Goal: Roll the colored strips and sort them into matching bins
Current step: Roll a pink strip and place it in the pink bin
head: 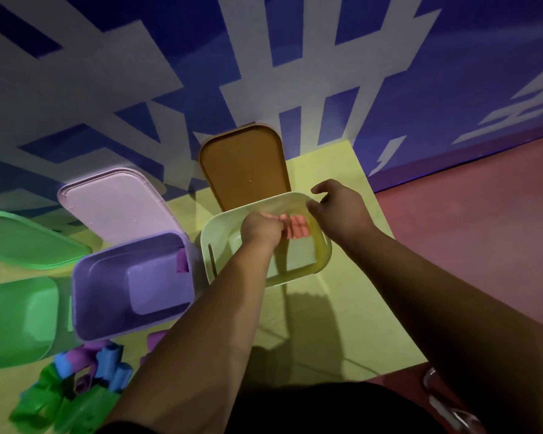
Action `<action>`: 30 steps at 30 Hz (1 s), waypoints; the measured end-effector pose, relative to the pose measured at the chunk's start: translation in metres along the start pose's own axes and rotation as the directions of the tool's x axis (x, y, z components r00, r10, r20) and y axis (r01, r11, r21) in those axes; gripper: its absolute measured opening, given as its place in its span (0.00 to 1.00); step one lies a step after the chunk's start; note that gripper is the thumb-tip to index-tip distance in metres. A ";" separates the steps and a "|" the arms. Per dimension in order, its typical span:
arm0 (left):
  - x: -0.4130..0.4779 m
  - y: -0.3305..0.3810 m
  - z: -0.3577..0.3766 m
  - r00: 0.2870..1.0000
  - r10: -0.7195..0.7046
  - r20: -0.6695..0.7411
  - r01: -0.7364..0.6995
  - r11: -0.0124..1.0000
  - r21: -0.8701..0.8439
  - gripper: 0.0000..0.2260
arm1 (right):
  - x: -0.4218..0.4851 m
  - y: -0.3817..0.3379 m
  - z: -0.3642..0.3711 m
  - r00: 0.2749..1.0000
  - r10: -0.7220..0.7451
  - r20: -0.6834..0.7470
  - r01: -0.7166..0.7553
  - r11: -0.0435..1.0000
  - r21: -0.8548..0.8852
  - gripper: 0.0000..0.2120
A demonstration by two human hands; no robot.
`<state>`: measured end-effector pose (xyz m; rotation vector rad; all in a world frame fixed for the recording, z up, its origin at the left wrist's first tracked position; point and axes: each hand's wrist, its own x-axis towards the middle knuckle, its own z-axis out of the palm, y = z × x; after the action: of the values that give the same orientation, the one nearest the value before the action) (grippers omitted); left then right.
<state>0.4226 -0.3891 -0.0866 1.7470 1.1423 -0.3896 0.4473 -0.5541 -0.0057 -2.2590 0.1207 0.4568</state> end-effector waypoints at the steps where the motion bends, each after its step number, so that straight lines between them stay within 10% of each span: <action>1: 0.004 -0.002 0.003 1.000 -0.007 -0.025 0.008 1.000 0.029 0.06 | 0.002 0.002 0.001 1.000 -0.005 0.008 0.005 1.000 -0.011 0.15; 30: 0.007 -0.017 -0.001 0.998 0.045 -0.045 -0.036 0.984 0.172 0.10 | -0.007 0.007 0.001 1.000 -0.016 -0.005 0.016 1.000 -0.018 0.15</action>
<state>0.4114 -0.3828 -0.1005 1.9358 1.1335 -0.4332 0.4392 -0.5583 -0.0091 -2.2769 0.1013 0.4450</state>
